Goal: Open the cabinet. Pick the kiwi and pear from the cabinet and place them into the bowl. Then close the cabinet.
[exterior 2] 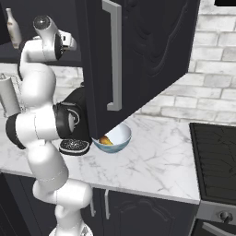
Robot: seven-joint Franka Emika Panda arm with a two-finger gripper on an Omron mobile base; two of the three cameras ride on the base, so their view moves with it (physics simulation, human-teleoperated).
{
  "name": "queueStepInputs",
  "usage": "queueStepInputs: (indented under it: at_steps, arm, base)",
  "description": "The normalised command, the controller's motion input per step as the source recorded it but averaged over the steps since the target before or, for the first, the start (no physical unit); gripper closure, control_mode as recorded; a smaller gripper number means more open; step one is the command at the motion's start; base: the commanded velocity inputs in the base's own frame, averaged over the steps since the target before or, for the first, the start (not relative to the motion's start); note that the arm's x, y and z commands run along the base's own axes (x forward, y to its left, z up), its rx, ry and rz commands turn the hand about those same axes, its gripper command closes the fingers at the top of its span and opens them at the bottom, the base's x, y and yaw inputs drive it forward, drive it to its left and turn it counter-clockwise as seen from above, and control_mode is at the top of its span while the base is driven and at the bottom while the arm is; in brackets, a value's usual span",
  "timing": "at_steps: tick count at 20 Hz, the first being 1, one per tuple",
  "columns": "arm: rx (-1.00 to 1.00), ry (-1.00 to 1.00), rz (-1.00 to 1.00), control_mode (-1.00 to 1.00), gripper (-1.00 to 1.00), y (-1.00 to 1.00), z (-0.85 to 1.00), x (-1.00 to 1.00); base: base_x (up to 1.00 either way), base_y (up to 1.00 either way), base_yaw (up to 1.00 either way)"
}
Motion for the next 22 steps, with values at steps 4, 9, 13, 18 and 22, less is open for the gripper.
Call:
queueStepInputs:
  at_steps: [4,9,13,18,22]
  arm:
    - [0.0,0.02,-0.03,-1.0,-1.0,0.22,-0.11,0.29]
    - [0.0,0.02,-0.07,-1.0,1.0,0.14,-0.17,0.13]
    - [0.0,0.0,-0.01,-1.0,1.0,0.0,-0.02,0.0]
    - [0.0,-0.1,0.0,-1.0,1.0,-0.32,0.0,-0.24]
    - [0.0,-0.21,0.0,-1.0,1.0,-0.55,0.01,-0.56]
  base:
    - [0.0,0.0,0.0]
    - [0.0,0.0,0.0]
    - [0.0,0.0,0.0]
    - [0.0,0.0,0.0]
    - [0.0,0.0,0.0]
